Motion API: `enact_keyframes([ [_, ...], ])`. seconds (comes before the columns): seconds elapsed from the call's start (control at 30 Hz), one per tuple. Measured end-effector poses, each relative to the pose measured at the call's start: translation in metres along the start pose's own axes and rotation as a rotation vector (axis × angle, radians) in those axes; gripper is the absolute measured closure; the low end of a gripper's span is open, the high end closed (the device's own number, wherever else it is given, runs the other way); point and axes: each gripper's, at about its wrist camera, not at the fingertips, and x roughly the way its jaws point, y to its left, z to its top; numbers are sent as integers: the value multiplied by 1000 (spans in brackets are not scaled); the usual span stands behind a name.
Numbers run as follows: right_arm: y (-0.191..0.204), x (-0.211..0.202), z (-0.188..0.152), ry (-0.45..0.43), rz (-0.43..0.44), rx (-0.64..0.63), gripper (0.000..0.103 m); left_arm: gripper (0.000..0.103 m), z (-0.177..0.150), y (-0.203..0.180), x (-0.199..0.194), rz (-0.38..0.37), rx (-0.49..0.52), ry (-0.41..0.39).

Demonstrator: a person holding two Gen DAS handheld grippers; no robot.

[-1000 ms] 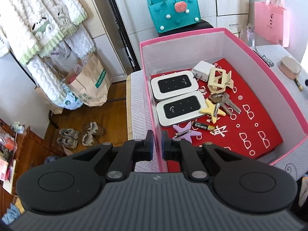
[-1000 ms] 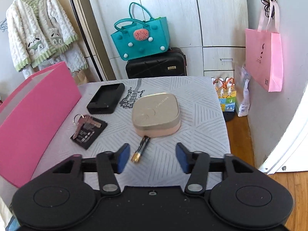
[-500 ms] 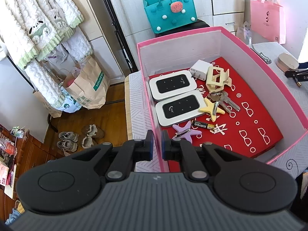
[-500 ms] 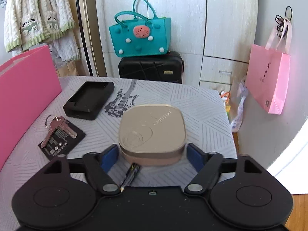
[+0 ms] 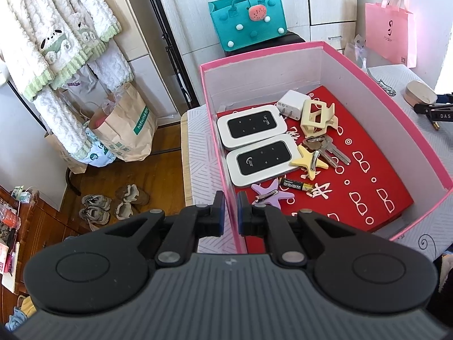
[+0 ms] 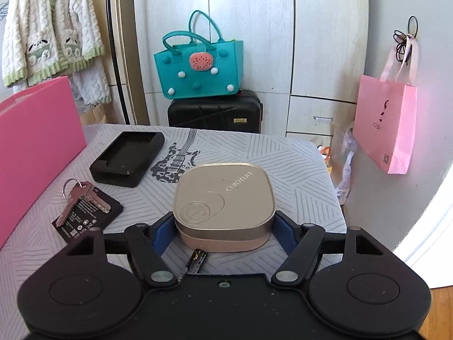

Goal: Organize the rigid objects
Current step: 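Carry the beige case into the box beside the star clips and release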

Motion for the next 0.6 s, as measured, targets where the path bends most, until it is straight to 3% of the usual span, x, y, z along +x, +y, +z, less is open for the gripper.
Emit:
enact_keyframes([
  [0.43,24,-36,8,-49,54,-30,26,96,-4,1,-3,-23,5,-12],
  [0.6,40,-59,21,-66,112,-48,26,96,-4,7,-5,-47,1,-11],
])
